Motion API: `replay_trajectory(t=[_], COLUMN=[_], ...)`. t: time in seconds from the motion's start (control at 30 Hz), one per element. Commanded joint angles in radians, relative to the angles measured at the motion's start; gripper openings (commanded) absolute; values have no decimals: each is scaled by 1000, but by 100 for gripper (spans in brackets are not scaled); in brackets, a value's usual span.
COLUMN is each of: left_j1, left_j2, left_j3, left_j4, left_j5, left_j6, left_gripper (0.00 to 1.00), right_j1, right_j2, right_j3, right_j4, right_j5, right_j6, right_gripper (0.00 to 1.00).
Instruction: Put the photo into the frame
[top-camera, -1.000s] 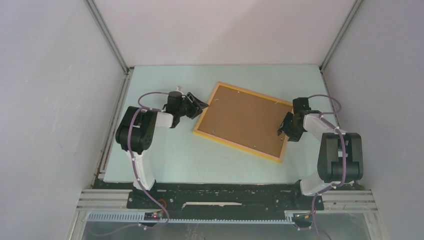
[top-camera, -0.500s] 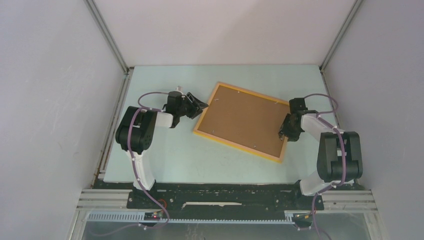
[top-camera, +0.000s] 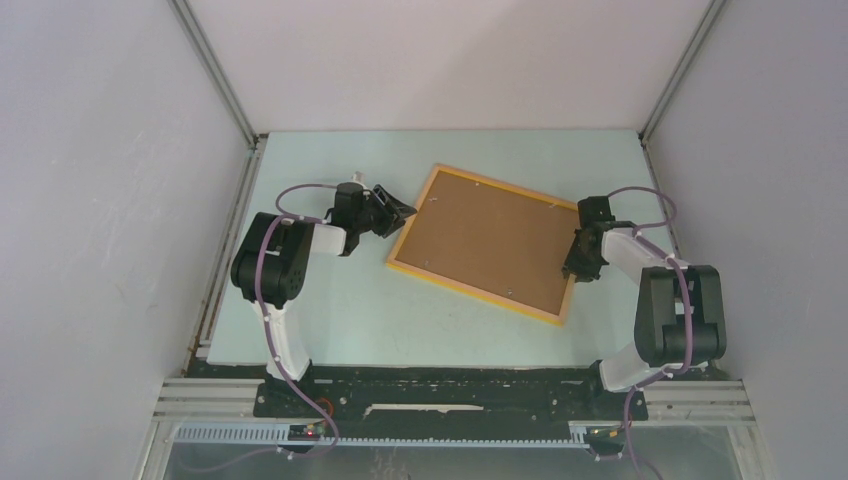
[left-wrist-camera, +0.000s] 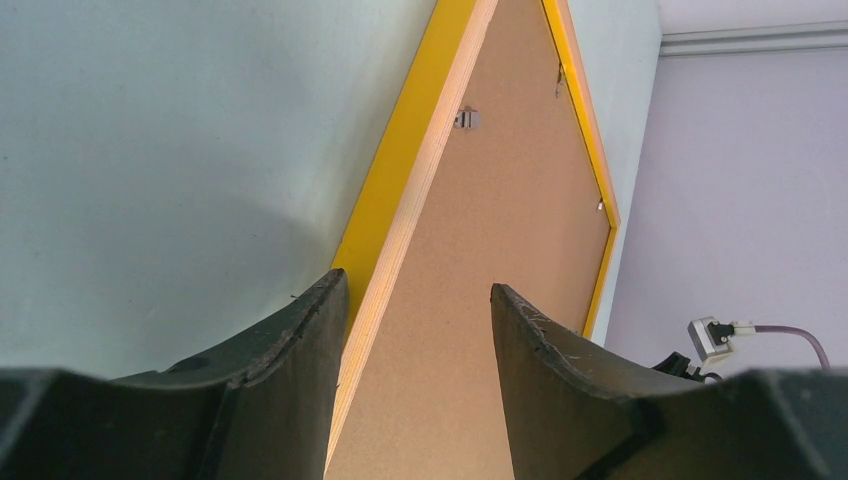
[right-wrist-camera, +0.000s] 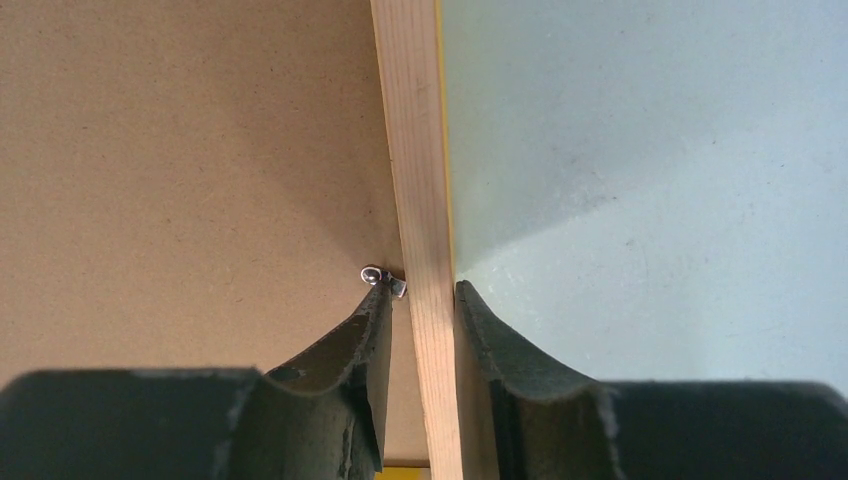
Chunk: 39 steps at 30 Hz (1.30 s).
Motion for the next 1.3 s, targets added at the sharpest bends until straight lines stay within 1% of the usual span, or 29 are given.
replay_trajectory(t=[0.0, 0.17, 0.23, 0.33, 0.4, 0.43, 0.5, 0.53, 0.57, 0.67, 0.77, 0.93, 1.07, 1.27], left_j1=[-3, -3, -3, -2, 0, 2, 2, 1, 1, 2, 1, 1, 0, -9], left_j2=[-45, -46, -47, -49, -52, -55, -57, -59, -59, -56, -55, -59, -48, -66], left_j3=[-17, -18, -18, -23, -27, -28, -32, -33, -33, -33, -36, -38, -41, -89], left_j4=[34, 34, 34, 34, 35, 35, 38, 40, 41, 46, 47, 47, 58, 91], left_j5=[53, 53, 53, 46, 42, 41, 38, 37, 37, 41, 38, 41, 60, 85], left_j6=[5, 6, 6, 4, 5, 4, 5, 6, 7, 2, 0, -2, -30, -68], left_gripper=[58, 58, 58, 58, 57, 58, 58, 59, 60, 62, 65, 71, 77, 79], right_j1=[5, -25, -25, -60, -67, -68, -68, -68, -69, -79, -97, -111, -104, -51], right_j2=[-6, -7, -12, -20, -28, -36, -61, -73, -82, -101, -90, -4, 60, 122], right_j3=[-28, -28, -28, -26, -24, -21, -22, -23, -23, -24, -23, 9, 52, 116], right_j4=[-3, 24, 33, 42, 45, 45, 43, 40, 37, 41, 79, 135, 163, 181], right_j5=[-21, -60, -70, -77, -112, -118, -117, -117, -118, -145, -188, -215, -233, -239], right_j6=[-10, -28, -34, -51, -62, -64, -67, -67, -69, -67, -50, -31, -16, -3], right_gripper=[24, 6, 0, 0, 0, 6, 27, 36, 42, 56, 64, 74, 75, 75])
